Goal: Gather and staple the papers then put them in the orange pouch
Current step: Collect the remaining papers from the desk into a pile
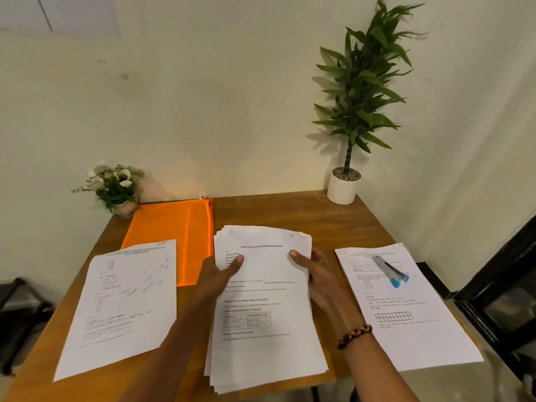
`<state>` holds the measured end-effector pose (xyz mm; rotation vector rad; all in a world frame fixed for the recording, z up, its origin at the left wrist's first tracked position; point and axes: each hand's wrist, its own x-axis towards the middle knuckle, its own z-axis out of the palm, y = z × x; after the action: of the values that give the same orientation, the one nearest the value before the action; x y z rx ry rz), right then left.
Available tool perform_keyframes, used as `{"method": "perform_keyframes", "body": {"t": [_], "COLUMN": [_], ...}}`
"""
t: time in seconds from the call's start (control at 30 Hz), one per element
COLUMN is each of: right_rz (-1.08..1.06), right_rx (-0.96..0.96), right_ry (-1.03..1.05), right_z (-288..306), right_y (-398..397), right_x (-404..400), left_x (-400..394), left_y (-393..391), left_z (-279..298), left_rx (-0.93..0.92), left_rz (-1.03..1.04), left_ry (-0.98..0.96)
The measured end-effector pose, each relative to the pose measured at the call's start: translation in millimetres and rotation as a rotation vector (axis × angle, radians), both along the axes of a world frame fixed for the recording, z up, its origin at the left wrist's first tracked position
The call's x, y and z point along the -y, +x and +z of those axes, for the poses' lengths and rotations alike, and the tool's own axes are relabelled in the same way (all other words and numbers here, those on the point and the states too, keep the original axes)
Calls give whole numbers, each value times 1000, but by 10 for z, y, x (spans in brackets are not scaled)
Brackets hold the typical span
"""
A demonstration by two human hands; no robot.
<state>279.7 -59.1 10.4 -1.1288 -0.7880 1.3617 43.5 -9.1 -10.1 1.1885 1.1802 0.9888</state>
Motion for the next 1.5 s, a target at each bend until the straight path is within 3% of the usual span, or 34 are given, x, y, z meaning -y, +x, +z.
{"method": "perform_keyframes", "body": {"t": [0.13,0.27,0.4,0.5,0.63,0.73,1.0,1.2,1.33,1.43,1.5], "right_rz": [71,-22,-150,-189,-217,-217,-208,-211,-132,-129,-136], "right_rx": [226,336,277,291,411,393,390,542,633,637,631], "right_ry": [46,249,426,480,368,282,231,145,149,-19,-132], "right_z": [304,682,1001,1059,630,356,239,135,146,27,-106], "right_y": [-67,-157,-167,-223,-305,-305,-278,-331,-263,-232,-221], "right_x": [8,-133,-300,-372,-427,-389,-404,-423,-402,-390,-377], "left_x": [-21,-72,-149,-186,-201,-135,-186,-171,-144,-139,-185], "left_y": [52,103,179,310,414,409,315,209,-4,-201,-379], "left_z": [332,645,948,926,577,402,332,134,177,173,95], "left_rx": [154,234,165,68,1,21,39,23,-6,-21,-124], "left_rz": [8,-10,97,188,86,7,-12,-22,-140,-135,-55], "left_ry": [38,229,472,525,330,234,200,92,82,84,153]}}
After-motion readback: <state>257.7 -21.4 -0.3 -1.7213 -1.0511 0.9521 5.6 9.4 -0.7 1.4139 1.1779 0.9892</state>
